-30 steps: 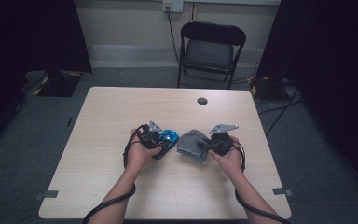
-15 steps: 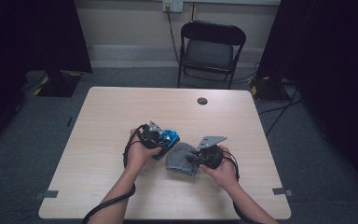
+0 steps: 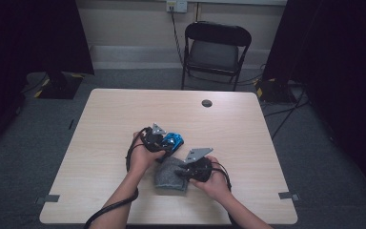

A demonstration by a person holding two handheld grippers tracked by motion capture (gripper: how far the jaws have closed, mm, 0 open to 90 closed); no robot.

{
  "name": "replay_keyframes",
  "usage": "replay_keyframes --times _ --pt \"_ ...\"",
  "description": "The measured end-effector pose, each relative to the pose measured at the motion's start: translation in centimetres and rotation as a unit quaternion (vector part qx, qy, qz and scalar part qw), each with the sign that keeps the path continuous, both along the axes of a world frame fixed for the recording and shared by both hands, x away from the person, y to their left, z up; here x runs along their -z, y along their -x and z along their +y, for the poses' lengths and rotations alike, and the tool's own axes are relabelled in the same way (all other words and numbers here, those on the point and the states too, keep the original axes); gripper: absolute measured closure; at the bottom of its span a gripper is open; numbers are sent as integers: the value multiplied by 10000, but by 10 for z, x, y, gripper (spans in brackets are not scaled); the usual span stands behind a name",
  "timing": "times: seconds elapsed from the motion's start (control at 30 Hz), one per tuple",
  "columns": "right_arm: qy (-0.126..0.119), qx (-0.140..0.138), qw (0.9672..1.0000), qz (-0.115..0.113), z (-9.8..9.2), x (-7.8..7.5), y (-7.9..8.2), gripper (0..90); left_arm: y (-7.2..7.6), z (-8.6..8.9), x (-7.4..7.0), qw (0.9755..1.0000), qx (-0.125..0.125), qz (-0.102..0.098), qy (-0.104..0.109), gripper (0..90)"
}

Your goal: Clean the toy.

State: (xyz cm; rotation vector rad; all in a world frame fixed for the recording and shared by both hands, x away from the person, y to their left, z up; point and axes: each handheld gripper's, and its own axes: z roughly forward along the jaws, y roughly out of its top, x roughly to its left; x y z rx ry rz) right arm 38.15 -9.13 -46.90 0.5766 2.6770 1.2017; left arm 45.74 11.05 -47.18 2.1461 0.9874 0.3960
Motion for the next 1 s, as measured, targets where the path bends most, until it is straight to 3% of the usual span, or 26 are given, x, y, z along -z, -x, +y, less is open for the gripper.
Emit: replay_keyframes --times 0.23,0.3,0.63,1.0 --pt "158 -23 9998 73 15 10 -3 748 0 1 -1 10000 40 11 -56 444" --pt "66 30 9998 170 14 12 -6 748 0 1 0 10000 20 16 -29 444" --pt "86 220 9994 242 8 12 -20 749 0 1 0 10000 24 -37 -68 444" --pt "223 465 9985 191 -1 10 -32 749 0 1 -1 10000 22 -22 -89 445"
